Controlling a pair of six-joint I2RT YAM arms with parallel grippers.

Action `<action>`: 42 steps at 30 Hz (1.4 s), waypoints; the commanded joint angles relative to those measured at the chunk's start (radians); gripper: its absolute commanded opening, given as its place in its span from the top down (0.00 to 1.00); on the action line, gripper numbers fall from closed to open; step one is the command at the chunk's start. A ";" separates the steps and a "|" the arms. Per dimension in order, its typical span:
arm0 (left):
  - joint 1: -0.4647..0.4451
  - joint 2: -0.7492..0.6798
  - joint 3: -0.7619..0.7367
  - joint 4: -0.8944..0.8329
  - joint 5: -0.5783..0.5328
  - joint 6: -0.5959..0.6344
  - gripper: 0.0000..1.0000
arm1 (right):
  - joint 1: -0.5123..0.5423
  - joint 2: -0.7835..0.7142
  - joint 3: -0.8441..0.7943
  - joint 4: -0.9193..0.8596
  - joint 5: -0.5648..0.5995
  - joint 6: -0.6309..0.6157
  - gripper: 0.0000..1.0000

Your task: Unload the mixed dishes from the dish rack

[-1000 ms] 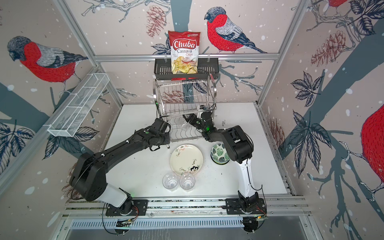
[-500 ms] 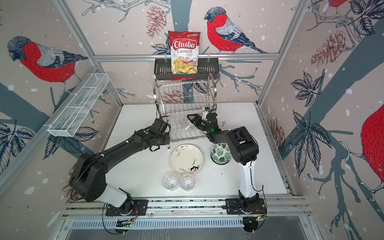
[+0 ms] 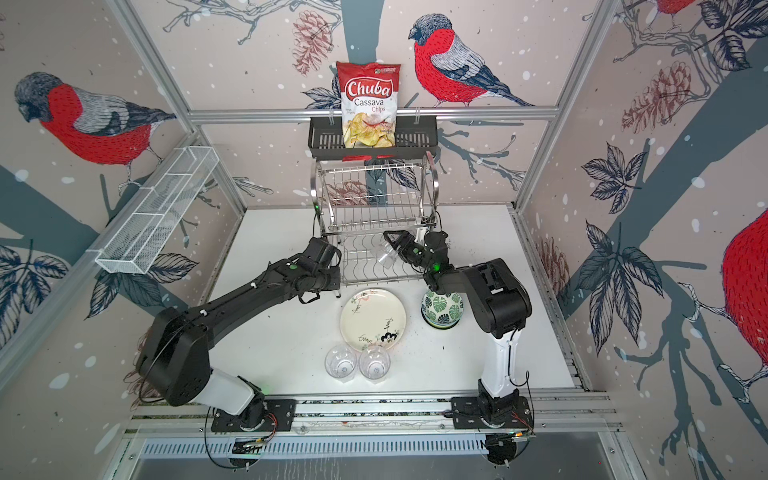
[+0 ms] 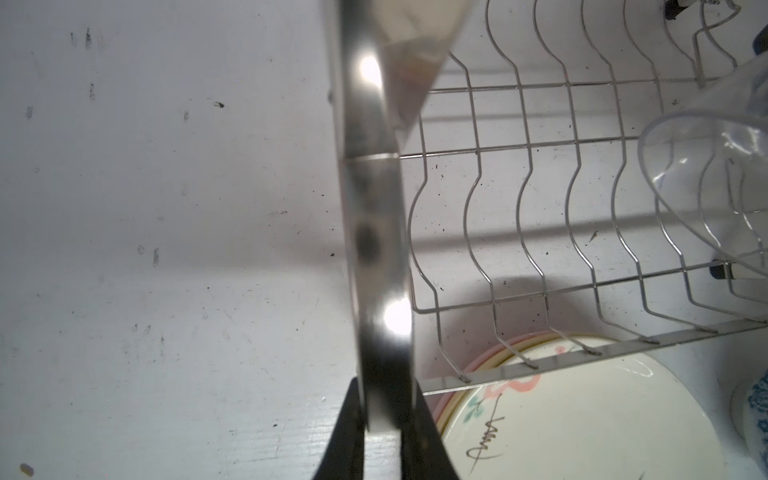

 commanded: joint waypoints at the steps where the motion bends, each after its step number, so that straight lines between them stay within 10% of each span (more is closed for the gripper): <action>1: 0.002 -0.014 -0.002 0.058 0.006 0.000 1.00 | -0.013 -0.023 -0.013 0.110 -0.006 0.041 0.84; 18: 0.002 -0.015 -0.002 0.055 -0.007 0.008 1.00 | -0.041 0.036 -0.080 0.434 -0.101 0.279 0.85; 42: 0.002 0.002 0.006 0.055 0.004 0.008 1.00 | 0.072 0.134 0.017 0.439 -0.143 0.321 0.85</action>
